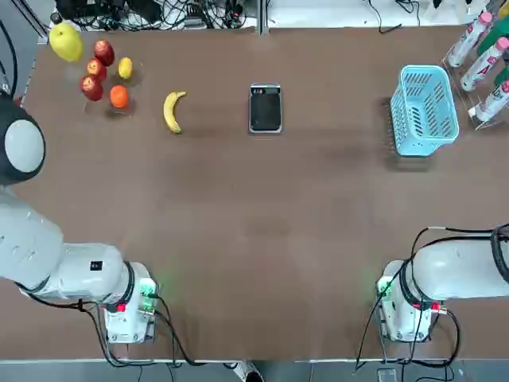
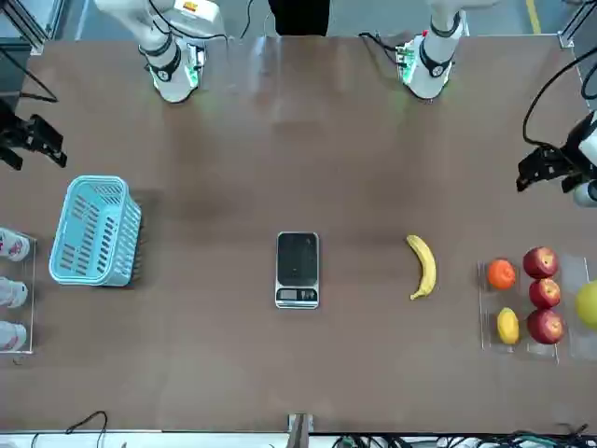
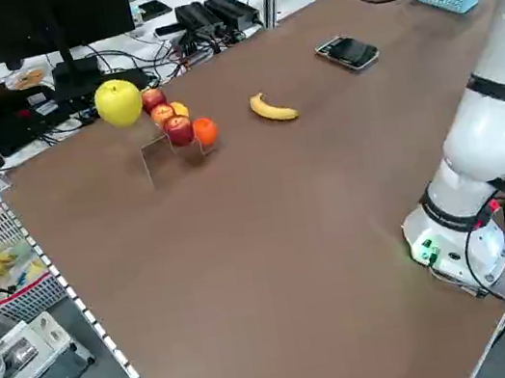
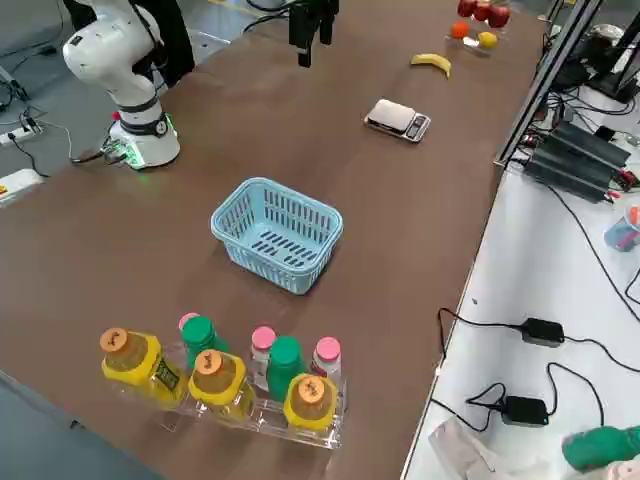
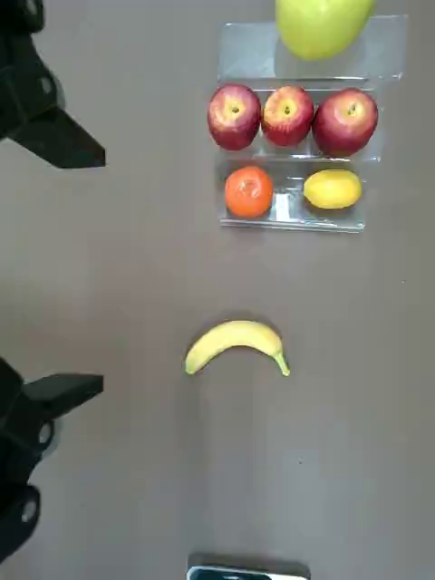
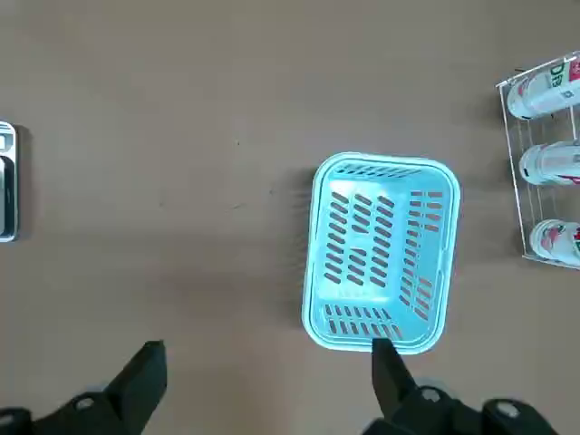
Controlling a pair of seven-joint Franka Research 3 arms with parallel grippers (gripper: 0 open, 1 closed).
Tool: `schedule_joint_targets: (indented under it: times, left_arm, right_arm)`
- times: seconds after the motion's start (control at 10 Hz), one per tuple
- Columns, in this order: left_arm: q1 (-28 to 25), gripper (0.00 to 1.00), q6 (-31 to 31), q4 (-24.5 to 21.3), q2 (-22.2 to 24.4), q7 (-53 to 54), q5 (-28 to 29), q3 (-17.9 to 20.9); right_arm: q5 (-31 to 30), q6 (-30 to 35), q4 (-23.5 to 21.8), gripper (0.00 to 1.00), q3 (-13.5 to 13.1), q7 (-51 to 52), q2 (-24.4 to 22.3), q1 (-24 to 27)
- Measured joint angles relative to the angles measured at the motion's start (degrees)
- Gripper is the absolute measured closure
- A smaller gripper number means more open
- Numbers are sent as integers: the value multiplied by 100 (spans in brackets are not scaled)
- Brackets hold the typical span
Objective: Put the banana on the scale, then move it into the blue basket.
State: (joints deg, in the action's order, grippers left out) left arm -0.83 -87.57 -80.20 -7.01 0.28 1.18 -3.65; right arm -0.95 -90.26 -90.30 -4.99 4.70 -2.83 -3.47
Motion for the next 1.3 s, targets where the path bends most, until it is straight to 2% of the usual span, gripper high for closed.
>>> schedule_joint_targets:
  times: [0.4, 0.7, 1.0, 1.3]
  left_arm:
    - [9, 0, 13, -46, -31, -14, -5, -5]
    - [27, 0, -391, -167, -476, -39, -16, -13]
    - [46, 0, -1697, -745, -985, -361, -43, -34]
    - [367, 0, -3398, -2033, -1250, -1732, -54, -157]
  right_arm:
    - [0, -2, -19, 0, 3, 0, 0, 0]
    - [0, -5, -26, 0, 2, 0, 0, 0]
    - [0, -19, -31, 0, -3, 0, 0, 1]
    - [0, -24, -36, 0, -3, 0, 0, 1]
